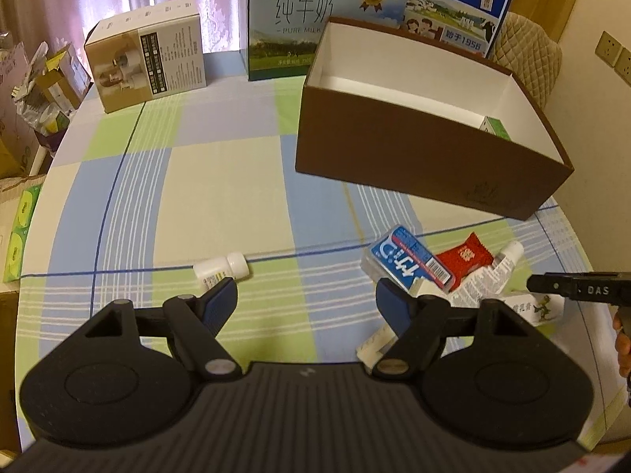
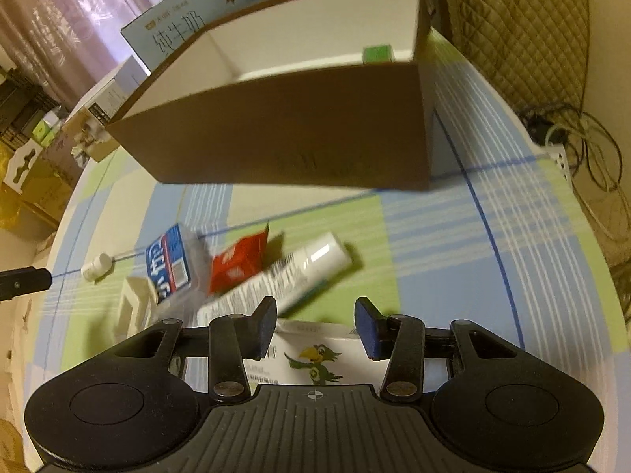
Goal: Organize objects
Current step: 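Move both tools back toward the remaining items on the table, then grasp the white-and-green ointment box lengthwise with the right gripper, then grasp the white plastic clip with the left gripper while the right holds the ointment box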
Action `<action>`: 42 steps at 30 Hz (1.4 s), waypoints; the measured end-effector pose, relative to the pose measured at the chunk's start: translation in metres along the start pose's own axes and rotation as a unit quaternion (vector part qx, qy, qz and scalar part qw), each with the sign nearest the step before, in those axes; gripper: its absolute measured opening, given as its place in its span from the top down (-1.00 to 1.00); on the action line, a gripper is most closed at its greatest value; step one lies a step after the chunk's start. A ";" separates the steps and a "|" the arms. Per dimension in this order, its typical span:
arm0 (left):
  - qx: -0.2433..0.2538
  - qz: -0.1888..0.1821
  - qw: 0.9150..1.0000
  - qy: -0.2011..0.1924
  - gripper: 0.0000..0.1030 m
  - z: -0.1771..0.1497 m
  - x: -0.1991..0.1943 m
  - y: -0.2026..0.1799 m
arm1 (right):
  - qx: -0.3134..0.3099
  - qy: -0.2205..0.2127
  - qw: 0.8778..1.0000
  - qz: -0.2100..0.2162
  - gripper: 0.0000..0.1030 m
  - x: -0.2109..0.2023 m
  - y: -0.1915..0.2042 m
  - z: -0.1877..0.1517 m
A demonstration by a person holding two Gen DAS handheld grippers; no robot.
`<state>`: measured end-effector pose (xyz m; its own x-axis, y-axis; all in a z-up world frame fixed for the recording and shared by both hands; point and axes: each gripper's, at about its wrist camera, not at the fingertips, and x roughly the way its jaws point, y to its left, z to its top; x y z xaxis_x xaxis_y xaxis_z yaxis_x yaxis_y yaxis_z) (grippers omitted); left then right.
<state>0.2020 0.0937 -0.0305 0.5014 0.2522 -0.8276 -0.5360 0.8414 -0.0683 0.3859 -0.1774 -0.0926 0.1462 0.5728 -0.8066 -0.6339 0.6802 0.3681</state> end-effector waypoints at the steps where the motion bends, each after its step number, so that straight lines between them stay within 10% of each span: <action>1: 0.000 0.000 1.000 0.003 -0.44 -0.002 0.001 0.000 | 0.004 0.002 1.000 0.001 0.18 -0.003 0.000 -0.004; 14: 0.024 -0.021 0.999 0.041 -0.44 -0.028 0.012 -0.013 | -0.020 0.054 0.998 -0.001 0.18 -0.028 0.027 -0.076; 29: 0.066 -0.038 0.996 0.042 -0.49 -0.046 0.017 -0.042 | -0.096 0.021 0.993 -0.070 0.18 -0.004 0.053 -0.080; 42: 0.148 -0.046 0.988 0.020 -0.50 -0.057 0.044 -0.076 | -0.044 0.008 0.991 -0.123 0.26 -0.020 0.015 -0.081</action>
<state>0.2265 0.0134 -0.0938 0.5077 0.1536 -0.8477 -0.2636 0.9645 0.0168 0.3120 -0.2160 -0.1083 0.2932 0.3874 -0.8740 -0.6452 0.7548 0.1182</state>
